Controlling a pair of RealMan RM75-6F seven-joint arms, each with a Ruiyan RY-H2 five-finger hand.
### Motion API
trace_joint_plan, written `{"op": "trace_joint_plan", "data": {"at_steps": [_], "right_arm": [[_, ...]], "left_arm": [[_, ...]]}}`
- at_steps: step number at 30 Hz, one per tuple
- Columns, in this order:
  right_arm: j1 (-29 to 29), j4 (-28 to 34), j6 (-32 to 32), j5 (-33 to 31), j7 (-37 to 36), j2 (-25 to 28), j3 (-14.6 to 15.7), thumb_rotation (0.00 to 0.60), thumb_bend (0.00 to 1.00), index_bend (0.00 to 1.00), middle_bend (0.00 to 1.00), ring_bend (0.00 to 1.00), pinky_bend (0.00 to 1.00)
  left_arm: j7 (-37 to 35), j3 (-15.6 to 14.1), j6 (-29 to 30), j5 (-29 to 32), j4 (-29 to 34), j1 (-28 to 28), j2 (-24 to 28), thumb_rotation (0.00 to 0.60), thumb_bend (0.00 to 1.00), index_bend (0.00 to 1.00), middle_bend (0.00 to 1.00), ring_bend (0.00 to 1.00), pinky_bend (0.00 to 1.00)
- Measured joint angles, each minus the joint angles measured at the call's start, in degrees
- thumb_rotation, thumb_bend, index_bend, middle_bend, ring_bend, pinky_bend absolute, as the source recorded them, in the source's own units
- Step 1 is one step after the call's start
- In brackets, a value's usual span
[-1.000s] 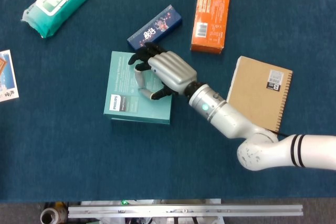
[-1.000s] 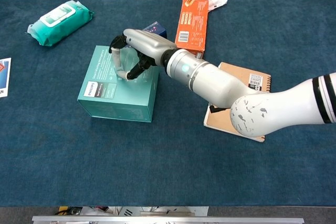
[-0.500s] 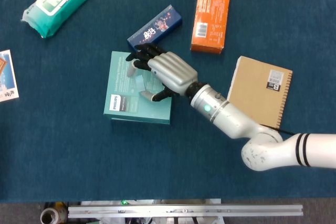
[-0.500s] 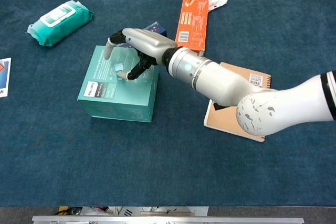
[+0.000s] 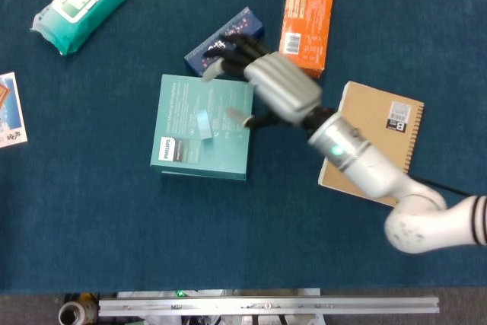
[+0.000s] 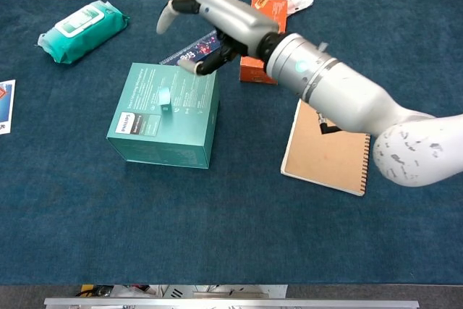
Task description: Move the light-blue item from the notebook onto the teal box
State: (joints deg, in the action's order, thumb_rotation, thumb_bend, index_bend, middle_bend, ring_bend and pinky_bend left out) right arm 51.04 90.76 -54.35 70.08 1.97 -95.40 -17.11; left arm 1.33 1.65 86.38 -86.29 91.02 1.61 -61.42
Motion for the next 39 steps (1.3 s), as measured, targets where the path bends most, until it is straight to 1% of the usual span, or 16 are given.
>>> {"op": "trace_joint_plan", "data": {"at_steps": [3,5,7,9,10,11,12,14,15,17,21,24,27,31,34,39], "right_arm": [[-2.5,2.7,-3.9,0.7,0.9,3.5,-0.1,0.6,0.34,0.34,0.28,0.11,0.0],[-4.3,4.4,-6.3,1.0,2.1,6.1,0.0,0.6,0.36,0.36,0.31,0.17,0.06],[-5.9,5.4,-8.5,1.6,3.4,8.2,0.2,0.6,0.38,0.43,0.4,0.32,0.27],[-7.9,5.9,-11.0,2.6,4.8,10.5,0.8,0.6,0.39,0.46,0.47,0.43,0.45],[-8.7,6.1,-11.9,3.0,5.3,11.5,1.2,0.6,0.4,0.47,0.49,0.46,0.53],[-9.7,6.2,-12.7,3.5,5.9,12.8,1.7,0.6,0.41,0.47,0.5,0.47,0.57],[-10.3,6.3,-13.1,3.7,6.3,13.8,2.0,0.6,0.41,0.48,0.52,0.49,0.6],[-11.7,6.6,-14.0,4.1,7.1,16.0,2.6,0.6,0.42,0.49,0.54,0.51,0.63],[-12.3,6.8,-14.5,4.2,7.4,17.0,2.8,0.6,0.42,0.5,0.56,0.55,0.65],[-13.7,7.3,-15.8,4.5,7.9,18.9,3.1,0.6,0.43,0.53,0.62,0.62,0.71],[-15.3,8.3,-17.2,4.7,8.4,21.3,3.3,0.6,0.45,0.61,0.74,0.76,0.86],[-16.7,8.7,-18.9,5.3,10.9,23.5,3.8,0.6,0.46,0.65,0.8,0.83,0.93],[-18.3,9.8,-19.4,4.9,13.6,26.1,4.6,0.6,0.46,0.66,0.83,0.86,0.96],[-19.9,10.8,-19.5,3.8,14.7,27.5,5.3,0.6,0.46,0.67,0.87,0.9,0.99],[-20.6,11.0,-19.9,3.7,14.9,27.6,5.5,0.6,0.46,0.67,0.89,0.93,1.0],[-21.2,10.6,-20.2,3.3,15.2,27.5,5.4,0.6,0.46,0.67,0.93,0.97,1.0]], "left_arm": [[-0.3,0.3,-1.0,-0.6,0.1,1.3,0.6,0.6,0.26,0.1,0.37,0.36,0.41],[-0.6,0.5,-1.8,-1.1,0.2,2.1,0.9,0.6,0.26,0.11,0.37,0.36,0.41],[-1.1,0.8,-2.8,-1.7,0.2,3.3,1.3,0.6,0.26,0.11,0.38,0.37,0.43],[-1.7,1.0,-4.0,-2.3,0.2,4.6,1.7,0.6,0.26,0.11,0.41,0.4,0.46],[-2.0,1.1,-4.6,-2.5,0.2,5.1,1.8,0.6,0.26,0.12,0.42,0.42,0.48],[-2.2,1.2,-5.2,-2.8,0.1,5.7,1.9,0.6,0.26,0.12,0.43,0.44,0.49],[-2.5,1.3,-6.1,-3.1,0.1,6.6,2.1,0.6,0.26,0.13,0.46,0.47,0.53],[-2.9,1.4,-7.6,-3.6,0.1,7.8,2.3,0.6,0.26,0.14,0.52,0.53,0.58],[-3.2,1.4,-8.7,-3.9,0.1,8.7,2.5,0.6,0.26,0.14,0.58,0.59,0.63],[-3.6,1.4,-10.4,-4.4,0.1,10.0,2.8,0.6,0.28,0.14,0.65,0.66,0.68],[-4.5,1.3,-13.9,-5.5,0.3,12.9,3.0,0.6,0.36,0.14,0.82,0.84,0.81],[-5.1,1.2,-16.8,-6.7,0.1,15.6,2.8,0.6,0.41,0.15,0.9,0.93,0.88],[-6.5,0.9,-19.7,-8.1,-0.1,18.3,2.7,0.6,0.47,0.17,0.96,0.98,0.91],[-10.6,0.3,-22.8,-9.5,-0.1,21.1,2.9,0.6,0.55,0.2,0.99,1.0,0.93],[-13.9,-0.1,-25.8,-11.0,-0.7,24.5,2.9,0.6,0.55,0.23,1.0,1.0,0.94],[-14.8,-0.7,-29.0,-12.2,-1.4,28.3,1.6,0.6,0.55,0.24,1.0,1.0,0.94]]}}
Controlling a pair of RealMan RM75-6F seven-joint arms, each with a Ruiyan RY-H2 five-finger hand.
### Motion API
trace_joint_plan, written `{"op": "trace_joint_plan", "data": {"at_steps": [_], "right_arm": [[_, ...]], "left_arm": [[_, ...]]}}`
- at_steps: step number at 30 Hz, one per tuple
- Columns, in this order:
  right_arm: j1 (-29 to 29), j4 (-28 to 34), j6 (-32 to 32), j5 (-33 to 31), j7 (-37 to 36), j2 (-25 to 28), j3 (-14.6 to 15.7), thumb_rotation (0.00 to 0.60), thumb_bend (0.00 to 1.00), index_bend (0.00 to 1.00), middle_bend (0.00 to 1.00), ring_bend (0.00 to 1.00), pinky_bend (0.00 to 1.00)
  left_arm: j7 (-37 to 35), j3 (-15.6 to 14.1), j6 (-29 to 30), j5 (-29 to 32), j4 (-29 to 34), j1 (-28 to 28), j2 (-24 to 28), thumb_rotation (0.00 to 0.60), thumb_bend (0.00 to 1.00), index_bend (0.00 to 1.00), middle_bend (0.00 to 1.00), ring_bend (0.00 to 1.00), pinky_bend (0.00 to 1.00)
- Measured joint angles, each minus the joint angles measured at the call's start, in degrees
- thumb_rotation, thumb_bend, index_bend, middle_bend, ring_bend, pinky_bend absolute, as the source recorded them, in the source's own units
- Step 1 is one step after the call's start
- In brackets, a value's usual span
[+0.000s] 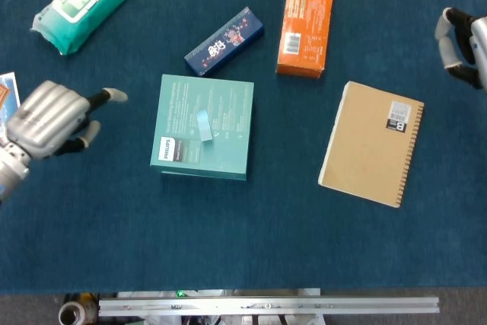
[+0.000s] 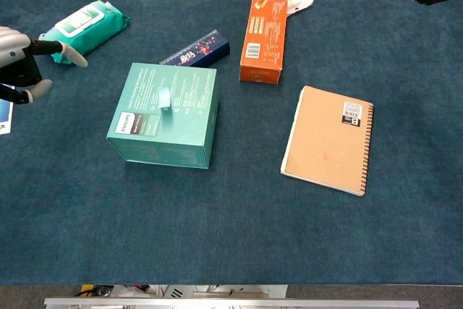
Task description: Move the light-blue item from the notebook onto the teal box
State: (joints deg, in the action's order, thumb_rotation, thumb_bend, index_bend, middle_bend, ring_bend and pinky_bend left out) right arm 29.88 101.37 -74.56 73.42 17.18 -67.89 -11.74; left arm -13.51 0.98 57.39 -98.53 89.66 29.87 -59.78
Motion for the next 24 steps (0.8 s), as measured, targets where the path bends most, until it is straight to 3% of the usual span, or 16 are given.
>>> {"op": "trace_joint_plan", "data": {"at_steps": [18,24], "right_arm": [[-1.3,-2.1,0.2,-2.2,0.8,-0.6,-0.7,0.6,0.48,0.67,0.97,1.0,1.0],[-1.8,-2.8,0.3,-2.5,0.0,-0.4,-0.8,0.6,0.48,0.67,0.98,1.0,1.0]], "left_arm": [[3.1,0.9,-10.1,2.1,0.2,10.7,-5.7,0.6,0.75,0.25,1.0,1.0,0.97],[6.5,0.9,-11.2,3.3,1.9,12.1,-6.1,0.6,0.76,0.25,1.0,1.0,0.97]]}}
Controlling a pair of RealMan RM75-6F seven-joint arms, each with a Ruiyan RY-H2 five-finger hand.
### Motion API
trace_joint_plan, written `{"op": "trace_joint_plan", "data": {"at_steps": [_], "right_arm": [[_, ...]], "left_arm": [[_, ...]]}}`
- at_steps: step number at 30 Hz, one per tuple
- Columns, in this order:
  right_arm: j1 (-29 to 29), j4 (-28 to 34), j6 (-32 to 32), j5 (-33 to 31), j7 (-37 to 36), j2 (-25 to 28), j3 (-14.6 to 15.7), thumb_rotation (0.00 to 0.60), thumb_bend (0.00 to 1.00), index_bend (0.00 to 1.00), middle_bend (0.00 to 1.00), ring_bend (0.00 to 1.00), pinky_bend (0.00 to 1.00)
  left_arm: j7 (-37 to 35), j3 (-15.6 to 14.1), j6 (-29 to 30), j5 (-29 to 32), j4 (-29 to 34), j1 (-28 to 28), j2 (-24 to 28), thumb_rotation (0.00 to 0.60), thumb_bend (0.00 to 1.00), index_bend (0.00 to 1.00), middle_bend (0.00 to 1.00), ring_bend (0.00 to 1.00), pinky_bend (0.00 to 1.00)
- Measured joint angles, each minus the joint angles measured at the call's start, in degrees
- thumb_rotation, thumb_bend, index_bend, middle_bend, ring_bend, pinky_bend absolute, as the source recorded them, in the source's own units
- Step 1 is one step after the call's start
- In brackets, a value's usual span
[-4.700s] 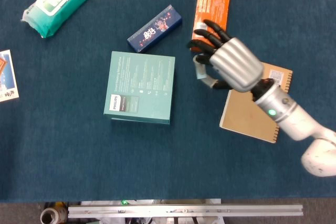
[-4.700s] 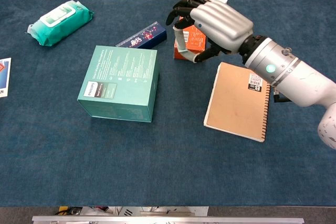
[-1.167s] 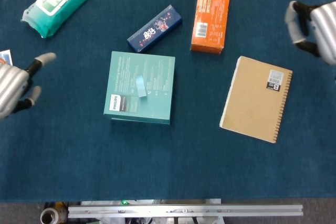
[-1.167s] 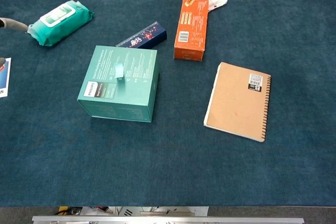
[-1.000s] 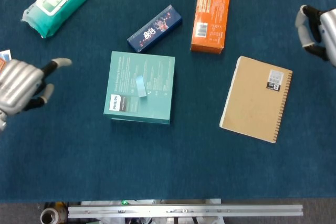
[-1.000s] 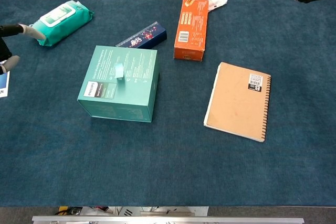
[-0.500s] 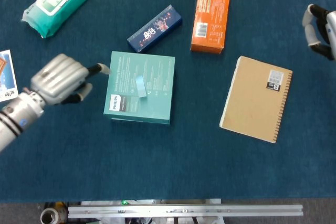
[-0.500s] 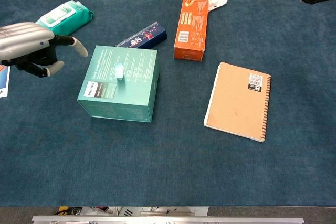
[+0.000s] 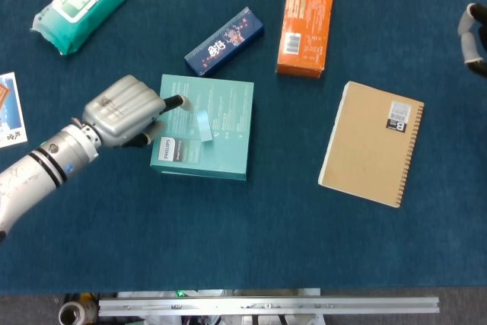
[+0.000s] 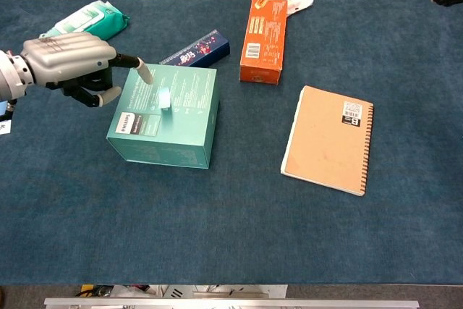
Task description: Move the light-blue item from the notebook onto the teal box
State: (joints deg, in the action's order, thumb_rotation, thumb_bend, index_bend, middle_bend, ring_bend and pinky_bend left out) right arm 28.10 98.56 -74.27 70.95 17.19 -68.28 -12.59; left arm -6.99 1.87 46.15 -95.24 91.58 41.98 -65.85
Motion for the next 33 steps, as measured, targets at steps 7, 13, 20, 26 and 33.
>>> {"op": "trace_joint_plan", "data": {"at_steps": [7,13,20,26,33], "right_arm": [[-0.4,-0.9,0.0,0.2,-1.2,0.0,-0.2,0.6,0.48,0.67,0.98,1.0,1.0],[-0.9,-1.2,-0.2,0.5,-1.9,0.2,-0.3,0.6,0.48,0.67,0.98,1.0,1.0],[-1.5,-1.2,-0.5,0.9,-2.4,0.6,-0.4,0.6,0.48,0.67,0.98,1.0,1.0],[-1.8,-1.1,-0.7,1.4,-2.6,0.8,-0.3,0.6,0.48,0.67,0.98,1.0,1.0],[-2.1,-1.1,-0.9,1.7,-2.8,0.8,-0.5,0.6,0.48,0.67,0.98,1.0,1.0]], "left_arm": [[3.5,-0.4,-0.9,1.9,1.9,0.9,-0.3,0.6,0.76,0.25,1.0,1.0,0.97],[5.5,-0.4,-1.9,3.6,2.5,1.8,-1.2,0.6,0.76,0.25,1.0,1.0,0.97],[7.5,-0.3,-2.9,6.1,2.4,2.6,-2.0,0.6,0.76,0.25,1.0,1.0,0.97],[8.8,-0.2,-3.5,8.4,2.0,3.0,-2.3,0.6,0.76,0.25,1.0,1.0,0.97],[9.9,-0.4,-3.6,9.7,2.0,3.2,-2.2,0.6,0.76,0.25,1.0,1.0,0.97]]}}
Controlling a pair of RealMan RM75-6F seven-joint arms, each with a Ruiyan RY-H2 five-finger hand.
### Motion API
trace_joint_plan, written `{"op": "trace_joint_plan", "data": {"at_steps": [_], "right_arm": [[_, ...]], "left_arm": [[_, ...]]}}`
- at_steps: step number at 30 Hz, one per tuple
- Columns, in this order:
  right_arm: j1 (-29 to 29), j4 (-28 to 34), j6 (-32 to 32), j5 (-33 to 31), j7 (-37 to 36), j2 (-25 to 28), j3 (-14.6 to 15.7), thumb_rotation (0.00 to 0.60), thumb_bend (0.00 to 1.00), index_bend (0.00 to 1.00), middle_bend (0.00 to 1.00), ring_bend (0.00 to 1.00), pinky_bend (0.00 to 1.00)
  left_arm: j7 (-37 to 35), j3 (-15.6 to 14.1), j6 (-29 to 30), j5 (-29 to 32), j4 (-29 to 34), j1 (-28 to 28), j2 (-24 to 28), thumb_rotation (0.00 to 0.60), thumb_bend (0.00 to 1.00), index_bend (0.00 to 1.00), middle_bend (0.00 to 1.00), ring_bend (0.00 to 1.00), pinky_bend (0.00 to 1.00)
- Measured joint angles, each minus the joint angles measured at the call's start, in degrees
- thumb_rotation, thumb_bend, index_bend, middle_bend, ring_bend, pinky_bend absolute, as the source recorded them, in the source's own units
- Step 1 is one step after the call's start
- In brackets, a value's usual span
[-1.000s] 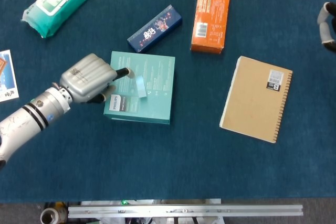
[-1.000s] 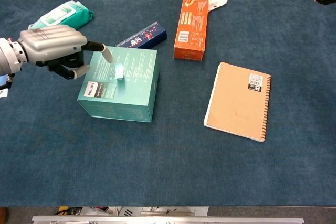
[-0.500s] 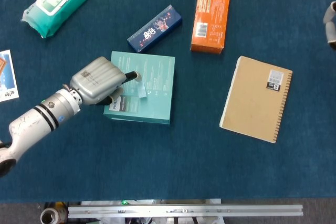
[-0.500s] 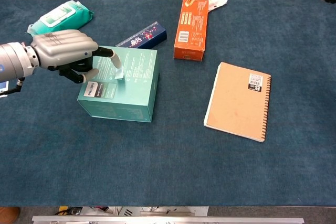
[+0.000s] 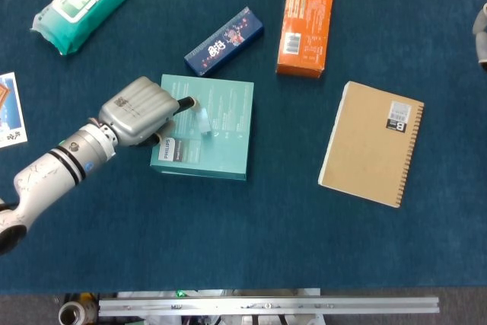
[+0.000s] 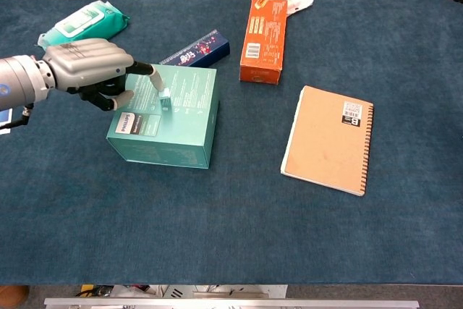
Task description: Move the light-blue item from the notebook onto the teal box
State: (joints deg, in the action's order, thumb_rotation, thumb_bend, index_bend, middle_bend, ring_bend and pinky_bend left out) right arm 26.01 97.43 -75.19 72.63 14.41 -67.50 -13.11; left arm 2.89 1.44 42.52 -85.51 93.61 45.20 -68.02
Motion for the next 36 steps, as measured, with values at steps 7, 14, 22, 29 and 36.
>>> {"op": "trace_joint_plan", "data": {"at_steps": [7,14,22,29,36], "right_arm": [[-0.3,0.1,-0.2,0.2,-0.1,0.1,-0.1,0.6,0.48,0.67,0.98,1.0,1.0],[-0.5,0.1,-0.4,0.5,-0.2,0.2,-0.2,0.6,0.48,0.67,0.98,1.0,1.0],[-0.7,0.2,-0.4,0.7,-0.3,0.3,-0.3,0.6,0.48,0.67,0.98,1.0,1.0],[-1.1,0.1,-0.7,0.6,-0.7,0.7,-0.4,0.6,0.48,0.67,0.98,1.0,1.0],[-1.3,-0.3,-0.4,0.8,-1.0,0.5,-0.2,0.6,0.48,0.67,0.98,1.0,1.0]], "left_arm": [[1.1,-0.5,-0.2,0.6,0.4,0.2,0.0,0.6,0.76,0.25,1.0,1.0,0.97],[1.0,-0.5,1.1,0.6,1.4,0.0,0.5,0.6,0.76,0.25,1.0,1.0,0.97],[1.4,-0.9,1.4,0.0,1.7,0.2,0.0,0.6,0.76,0.25,1.0,1.0,0.97],[2.5,-0.8,0.7,1.0,1.2,0.7,-1.0,0.6,0.76,0.25,1.0,1.0,0.97],[3.5,-0.5,0.2,2.7,0.7,1.1,-1.4,0.6,0.76,0.25,1.0,1.0,0.97]]}}
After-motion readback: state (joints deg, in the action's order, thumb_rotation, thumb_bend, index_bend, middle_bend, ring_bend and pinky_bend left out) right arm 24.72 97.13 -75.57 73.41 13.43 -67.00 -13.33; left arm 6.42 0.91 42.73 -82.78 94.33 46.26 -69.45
